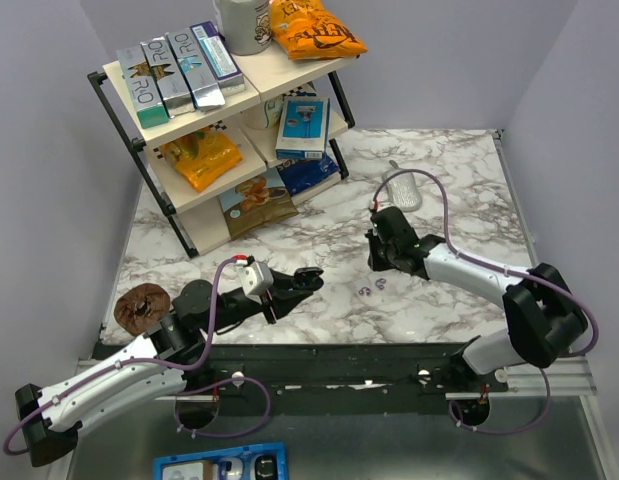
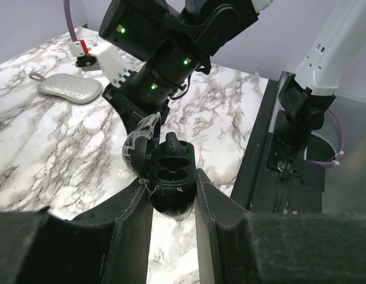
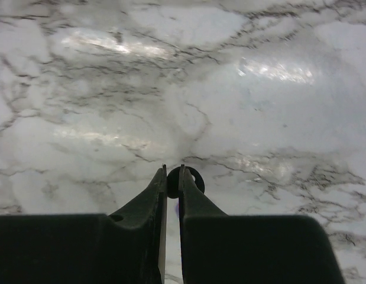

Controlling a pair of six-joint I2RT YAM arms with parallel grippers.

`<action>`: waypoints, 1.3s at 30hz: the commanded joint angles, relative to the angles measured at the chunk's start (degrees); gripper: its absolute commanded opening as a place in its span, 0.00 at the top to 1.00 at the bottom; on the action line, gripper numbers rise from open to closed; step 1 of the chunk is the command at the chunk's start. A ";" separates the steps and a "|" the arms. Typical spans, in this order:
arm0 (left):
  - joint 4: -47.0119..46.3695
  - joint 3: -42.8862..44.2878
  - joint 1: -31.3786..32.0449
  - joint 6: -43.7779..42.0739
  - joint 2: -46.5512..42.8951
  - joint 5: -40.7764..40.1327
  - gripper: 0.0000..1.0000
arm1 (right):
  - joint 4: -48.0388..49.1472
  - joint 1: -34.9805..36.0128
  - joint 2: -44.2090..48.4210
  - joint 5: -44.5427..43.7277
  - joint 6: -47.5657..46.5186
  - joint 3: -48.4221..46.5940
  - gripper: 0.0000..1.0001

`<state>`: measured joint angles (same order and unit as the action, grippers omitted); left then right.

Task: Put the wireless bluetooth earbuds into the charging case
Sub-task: Pick up the earbud from the center of the board.

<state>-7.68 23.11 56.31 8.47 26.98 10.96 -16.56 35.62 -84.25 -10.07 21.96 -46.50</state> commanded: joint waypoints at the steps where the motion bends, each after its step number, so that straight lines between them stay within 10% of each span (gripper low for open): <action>1: -2.51 -0.18 0.02 0.41 0.53 0.90 1.00 | 5.21 2.26 1.54 11.91 -11.83 -0.35 0.97; 18: -4.10 -0.53 -0.06 1.20 -1.05 2.14 1.00 | 17.86 12.99 -4.60 8.13 -45.31 -4.47 0.95; 39: -2.95 -0.61 0.11 1.11 -2.46 1.69 1.00 | 6.10 10.35 -17.44 17.62 -43.58 -15.11 0.73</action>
<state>-9.96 23.00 56.34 9.45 24.58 11.62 -7.27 46.30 -100.29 5.89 -21.87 -60.29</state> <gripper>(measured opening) 0.375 0.251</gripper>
